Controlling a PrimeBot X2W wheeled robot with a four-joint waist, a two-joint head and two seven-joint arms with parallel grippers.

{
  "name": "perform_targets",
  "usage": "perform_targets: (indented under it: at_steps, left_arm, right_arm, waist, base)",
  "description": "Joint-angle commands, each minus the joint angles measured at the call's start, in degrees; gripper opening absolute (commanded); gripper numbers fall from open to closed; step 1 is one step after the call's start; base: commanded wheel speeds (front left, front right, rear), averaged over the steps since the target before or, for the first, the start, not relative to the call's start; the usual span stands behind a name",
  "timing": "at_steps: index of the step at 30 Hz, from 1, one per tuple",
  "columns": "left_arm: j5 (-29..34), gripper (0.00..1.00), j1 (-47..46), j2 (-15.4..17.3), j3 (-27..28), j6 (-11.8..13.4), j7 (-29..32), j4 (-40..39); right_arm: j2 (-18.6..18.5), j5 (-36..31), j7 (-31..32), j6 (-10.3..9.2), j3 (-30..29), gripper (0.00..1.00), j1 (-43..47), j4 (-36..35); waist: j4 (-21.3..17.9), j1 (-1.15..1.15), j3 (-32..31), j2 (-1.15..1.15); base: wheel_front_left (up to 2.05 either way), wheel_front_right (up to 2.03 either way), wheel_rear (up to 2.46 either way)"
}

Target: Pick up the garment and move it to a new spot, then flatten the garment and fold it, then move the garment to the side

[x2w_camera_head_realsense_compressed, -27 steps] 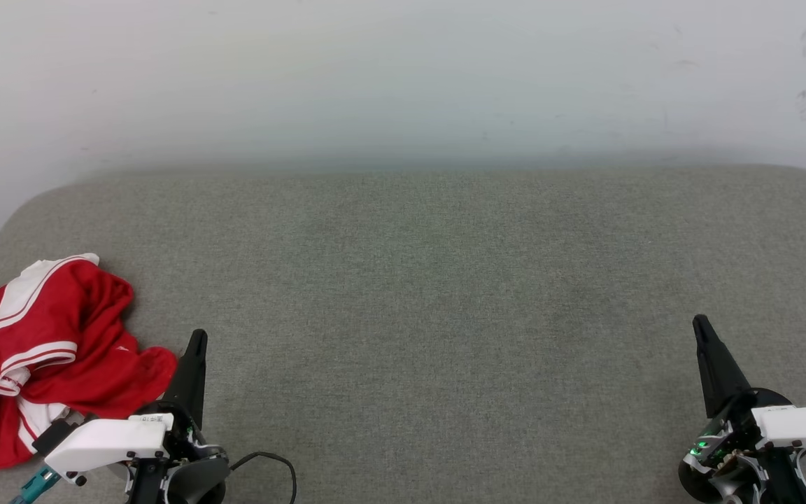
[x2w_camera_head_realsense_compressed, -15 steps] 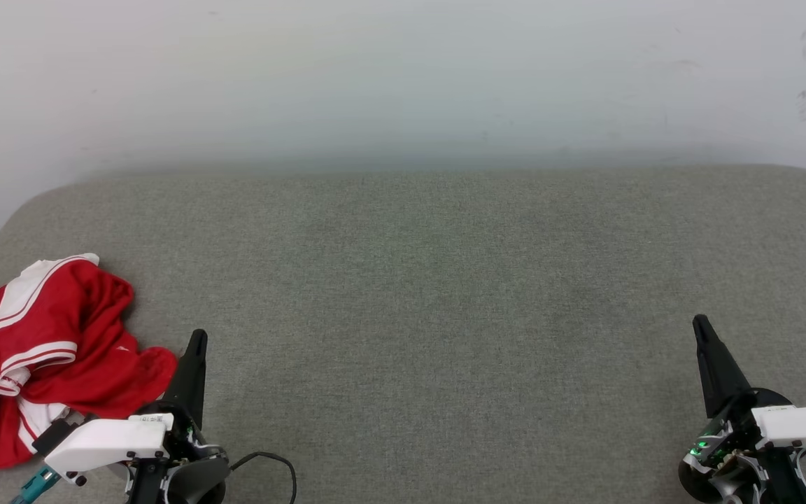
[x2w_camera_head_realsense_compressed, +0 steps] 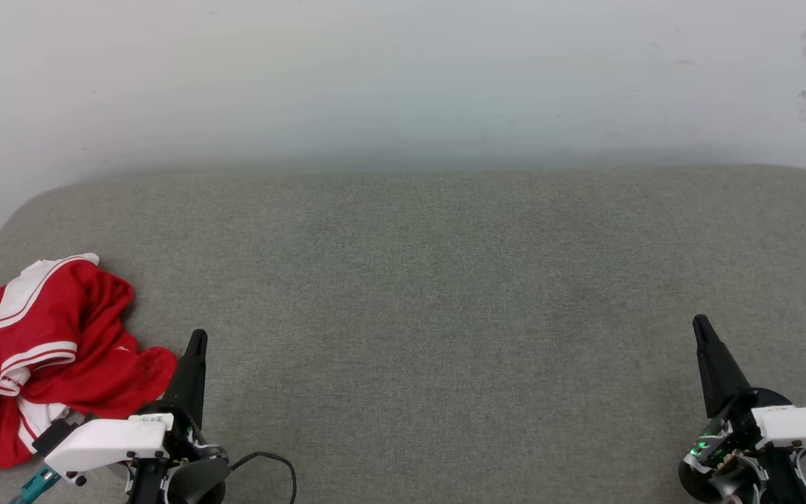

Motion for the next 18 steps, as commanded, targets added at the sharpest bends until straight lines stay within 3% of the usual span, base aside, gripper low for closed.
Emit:
perform_targets:
  at_steps: [1,5,6,18]
  left_arm:
    - [0.04,0.00,-0.39,-0.09,0.14,-0.25,0.09,-0.03]
    - [0.04,0.00,-0.39,-0.09,0.14,-0.25,0.09,-0.03]
    - [0.00,1.00,0.01,0.00,0.00,0.01,0.00,0.05]
    - [0.42,1.00,0.90,-0.04,-4.00,0.05,-2.80,-2.27]
  right_arm:
    - [0.20,-0.27,-0.07,-0.02,0.02,0.00,-0.77,0.03]
    - [0.20,-0.26,-0.07,-0.02,0.02,0.00,-0.77,0.03]
    - [0.00,0.00,0.00,0.00,0.00,1.00,0.01,0.04]
    - [0.03,0.10,-2.32,-0.01,1.42,1.00,1.84,-2.48]
  waist:
    - [0.00,0.00,0.00,0.00]
    - [0.00,0.00,0.00,0.00]
    - [0.00,0.00,0.00,0.00]
    - [0.00,0.00,0.04,0.00]
  base:
    - [0.00,0.00,0.00]
    - [0.00,0.00,0.00]
    - [0.00,0.00,0.00]
    - [0.00,0.00,0.00]
